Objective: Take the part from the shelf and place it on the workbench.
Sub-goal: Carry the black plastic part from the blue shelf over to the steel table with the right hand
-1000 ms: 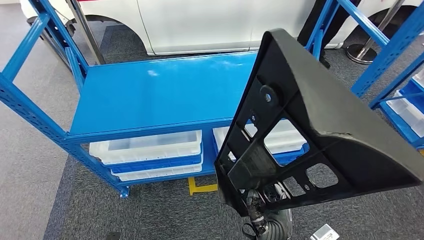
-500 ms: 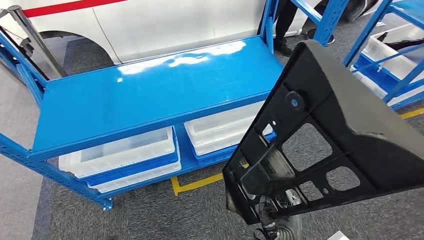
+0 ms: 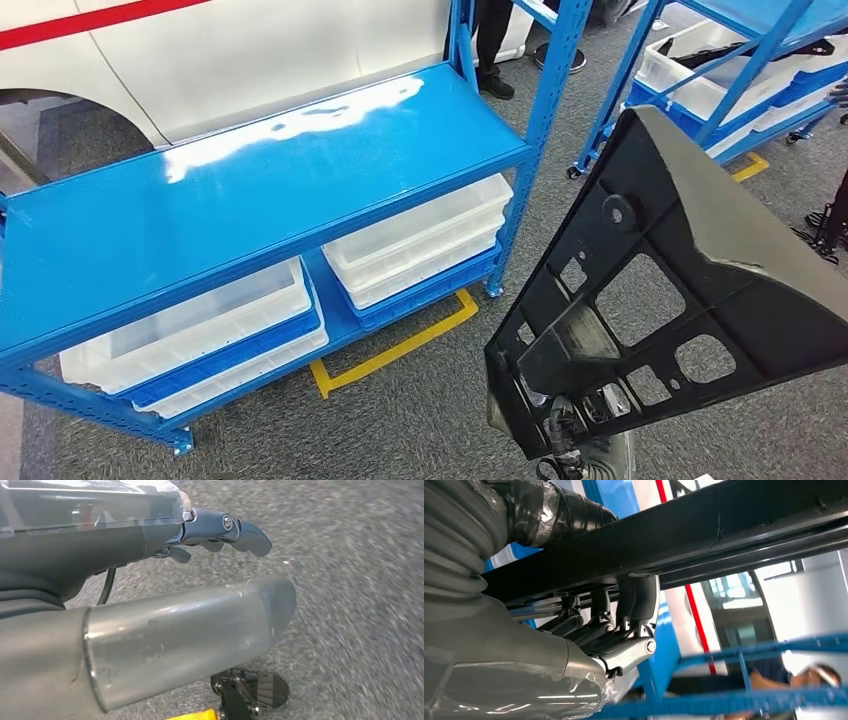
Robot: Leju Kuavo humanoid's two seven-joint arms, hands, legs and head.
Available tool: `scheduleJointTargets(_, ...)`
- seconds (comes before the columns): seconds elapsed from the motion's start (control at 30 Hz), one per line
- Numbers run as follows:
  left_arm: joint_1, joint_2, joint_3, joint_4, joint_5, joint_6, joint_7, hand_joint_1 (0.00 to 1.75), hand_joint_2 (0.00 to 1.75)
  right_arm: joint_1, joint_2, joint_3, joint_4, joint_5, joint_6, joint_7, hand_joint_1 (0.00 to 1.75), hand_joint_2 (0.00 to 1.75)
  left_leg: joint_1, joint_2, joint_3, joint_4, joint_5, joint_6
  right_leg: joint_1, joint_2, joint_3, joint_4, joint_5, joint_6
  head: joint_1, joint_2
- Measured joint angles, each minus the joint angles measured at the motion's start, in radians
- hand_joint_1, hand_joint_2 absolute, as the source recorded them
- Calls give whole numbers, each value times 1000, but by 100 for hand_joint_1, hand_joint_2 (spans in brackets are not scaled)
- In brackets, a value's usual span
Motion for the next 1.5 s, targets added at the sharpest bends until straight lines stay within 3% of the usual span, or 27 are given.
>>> scheduleJointTargets(0.07, -2, -1, 0, 0, -10, 0, -12, 0, 0, 1, 6, -16, -8, -3, 3, 0, 175, 175, -3, 14, 0, 9, -7, -12, 7, -15, 23, -50, 6, -13, 0, 0)
scheduleJointTargets(0.17, -5, -1, 0, 0, -31, -3, -33, 0, 0, 6, 14, -32, -30, -3, 0, 0, 175, 175, 0, 22, 0, 16, -16, -27, 9, 13, 14, -51, 12, -34, 0, 0)
scheduleJointTargets(0.23, -6, -1, 0, 0, -44, -5, -48, 0, 0, 7, 21, -37, -49, 1, -5, -1, 175, 175, 4, -20, -22, 71, -62, -35, 5, 30, 12, -56, 20, -47, -1, 0)
scheduleJointTargets(0.3, -4, -1, 0, 0, -50, -7, -59, 0, 0, 6, 27, -38, -60, 6, -6, -1, 175, 175, 7, -66, -79, 201, -133, -38, 7, 50, 7, -56, 24, -54, -1, 0)
scheduleJointTargets(0.37, -1, -1, 0, 0, -51, -8, -68, 0, 0, 6, 30, -38, -64, 12, -4, -1, 175, 175, 6, -78, -125, 300, -161, -37, 11, 76, 3, -54, 26, -57, -1, 0)
scheduleJointTargets(0.4, -1, -1, 0, 0, -52, -7, -71, 0, 0, 6, 30, -38, -65, 18, -2, -1, 175, 175, 6, -80, -124, 296, -143, -34, 12, 90, 3, -53, 26, -58, -1, 0)
scheduleJointTargets(0.43, -3, -1, 0, 0, -52, -5, -74, 0, 0, 6, 32, -38, -65, 25, -1, -1, 175, 175, 6, -86, -105, 252, -108, -29, 14, 105, 3, -51, 27, -58, -1, 0)
scheduleJointTargets(0.47, -6, -1, 0, 0, -53, -3, -75, 0, 0, 5, 33, -37, -66, 32, -2, -1, 175, 175, 6, -101, -74, 182, -66, -23, 15, 119, 4, -50, 27, -57, -1, 0)
scheduleJointTargets(0.53, -10, 0, 0, 0, -55, 2, -74, 0, 0, 2, 35, -35, -68, 40, -8, -1, 175, 175, 6, -145, -24, 63, -17, -12, 15, 142, 2, -47, 29, -52, -1, 0)
scheduleJointTargets(0.6, -14, 0, 0, 0, -59, 4, -70, 0, 0, 0, 35, -33, -73, 40, -13, -1, 175, 175, 4, -164, -10, 27, -16, -8, 11, 163, -9, -47, 36, -40, -1, 0)
scheduleJointTargets(0.63, -16, 0, 1, 0, -62, 4, -67, 0, 0, 1, 35, -33, -76, 40, -13, 0, 175, 175, 3, -155, -8, 20, -14, -6, 9, 175, -14, -49, 41, -32, -1, 0)
scheduleJointTargets(0.67, -18, -1, 1, 0, -65, 4, -64, 0, 0, 2, 35, -33, -79, 39, -13, 0, 175, 175, 4, -143, -6, 13, -11, -2, 9, 173, -18, -48, 43, -25, -1, 0)
scheduleJointTargets(0.7, -18, -3, 1, 0, -67, 4, -61, 0, 0, 2, 35, -33, -82, 39, -12, -1, 175, 175, 6, -131, -4, 5, -5, 2, 11, 154, -23, -40, 37, -19, 0, 0)
scheduleJointTargets(0.73, -18, -4, 1, 0, -69, 5, -59, 0, 0, 1, 35, -33, -85, 39, -12, -1, 175, 175, 7, -116, -2, -3, 0, 9, 13, 125, -35, -16, 19, -14, 1, 0)
scheduleJointTargets(0.8, -16, -5, 2, 0, -72, 6, -53, 0, 0, -3, 34, -33, -88, 42, -13, -1, 175, 175, 5, -86, 0, -8, 3, 17, 12, 65, -84, 90, -43, -6, 4, 0)
scheduleJointTargets(0.87, -15, -5, 3, 0, -76, 8, -44, 0, 0, -3, 34, -33, -88, 47, -20, -1, 175, 175, 2, -53, -1, -6, 1, 19, 7, 50, -133, 197, -85, 0, 4, 0)
scheduleJointTargets(0.9, -16, -5, 3, 0, -78, 9, -42, 0, 0, -3, 34, -33, -88, 49, -24, 0, 175, 175, 1, -38, -1, -5, -1, 18, 5, 48, -135, 207, -79, 3, 4, 0)
scheduleJointTargets(0.97, -18, -6, 5, 0, -77, 10, -41, 0, 0, -3, 34, -34, -89, 50, -28, 0, 175, 175, 1, -12, 3, -1, -6, 13, 3, 31, -82, 118, -24, 4, 4, 0)
scheduleJointTargets(1.03, -18, -7, 6, 0, -75, 11, -41, 0, 0, -4, 34, -36, -91, 50, -29, 0, 175, 175, -2, 8, 7, 5, -14, 4, 9, -14, -13, -6, 15, -7, 4, 0)
scheduleJointTargets(1.1, -19, -7, 8, 0, -74, 12, -42, 0, 0, -4, 34, -37, -94, 48, -28, 0, 175, 175, -7, 25, 9, 8, -19, -6, 20, -34, 6, -50, 18, -22, 3, 0)
scheduleJointTargets(1.17, -22, -8, 11, 0, -72, 13, -42, 0, 0, -2, 35, -38, -96, 47, -28, 0, 175, 175, -7, 38, 11, 8, -24, -16, 21, -10, 1, -53, 23, -34, 3, 0)
scheduleJointTargets(1.23, -23, -8, 14, 0, -72, 13, -43, 0, 0, -2, 35, -38, -98, 46, -28, -1, 175, 175, -3, 4, 1, 37, -52, -25, 14, 12, 0, -61, 30, -46, 3, 0)
scheduleJointTargets(1.3, -21, -8, 18, 0, -72, 13, -43, 0, 0, -4, 35, -38, -99, 46, -28, -1, 175, 175, -1, -56, -43, 144, -118, -30, 11, 35, -2, -64, 35, -57, 3, 0)
scheduleJointTargets(1.37, -17, -8, 22, 0, -67, 13, -44, 0, 0, -4, 35, -38, -99, 48, -29, -1, 175, 175, 0, -77, -100, 268, -166, -31, 13, 62, -5, -63, 36, -61, 3, 0)
scheduleJointTargets(1.4, -16, -8, 24, 0, -64, 13, -43, 0, 0, -4, 35, -39, -99, 50, -30, -1, 175, 175, 0, -79, -112, 290, -163, -31, 14, 76, -5, -62, 36, -62, 3, 0)
scheduleJointTargets(1.43, -16, -8, 27, 0, -62, 13, -41, 0, 0, -4, 35, -39, -98, 51, -31, 0, 175, 175, 0, -80, -106, 275, -139, -30, 14, 91, -5, -60, 37, -61, 3, 0)
scheduleJointTargets(1.5, -17, -7, 32, 0, -62, 13, -30, 0, 0, -4, 35, -40, -98, 55, -38, 0, 175, 175, 3, -108, -57, 156, -64, -26, 14, 119, -4, -56, 36, -60, 3, 0)
